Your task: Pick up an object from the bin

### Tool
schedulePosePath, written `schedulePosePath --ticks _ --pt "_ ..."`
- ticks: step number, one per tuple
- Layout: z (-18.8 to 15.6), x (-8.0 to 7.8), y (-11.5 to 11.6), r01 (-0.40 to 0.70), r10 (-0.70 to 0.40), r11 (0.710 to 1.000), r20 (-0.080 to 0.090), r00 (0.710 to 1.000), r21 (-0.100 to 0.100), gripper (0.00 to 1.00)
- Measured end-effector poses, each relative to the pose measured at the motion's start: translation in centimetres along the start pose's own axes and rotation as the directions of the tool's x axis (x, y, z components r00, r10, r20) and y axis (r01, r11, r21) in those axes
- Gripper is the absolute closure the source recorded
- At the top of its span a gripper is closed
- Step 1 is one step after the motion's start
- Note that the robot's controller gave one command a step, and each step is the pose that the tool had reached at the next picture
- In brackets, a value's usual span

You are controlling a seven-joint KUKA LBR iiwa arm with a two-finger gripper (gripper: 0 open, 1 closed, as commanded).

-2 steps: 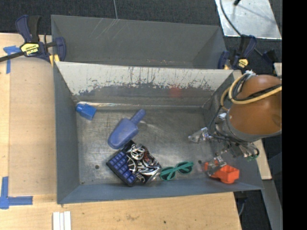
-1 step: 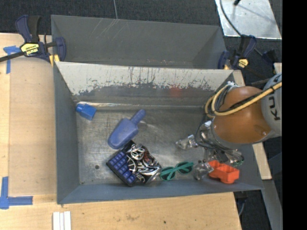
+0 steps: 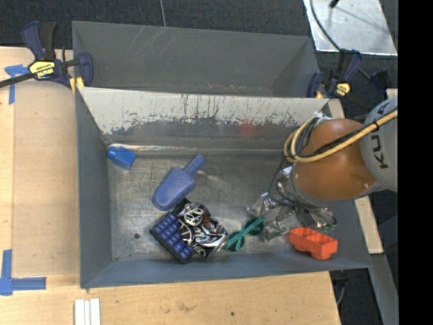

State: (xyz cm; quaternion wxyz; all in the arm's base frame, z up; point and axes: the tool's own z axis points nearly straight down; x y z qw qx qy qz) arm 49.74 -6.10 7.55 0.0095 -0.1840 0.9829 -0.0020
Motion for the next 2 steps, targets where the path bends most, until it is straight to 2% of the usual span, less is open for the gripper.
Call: schedulePosePath --ticks 1,2 --pt "0.0 0.0 0.0 0.000 0.000 1.000 0.000 1.000 0.000 1.00" --pt "-13.0 -1.6 1.5 0.010 -0.010 1.000 -0.015 1.000 -0.007 1.00"
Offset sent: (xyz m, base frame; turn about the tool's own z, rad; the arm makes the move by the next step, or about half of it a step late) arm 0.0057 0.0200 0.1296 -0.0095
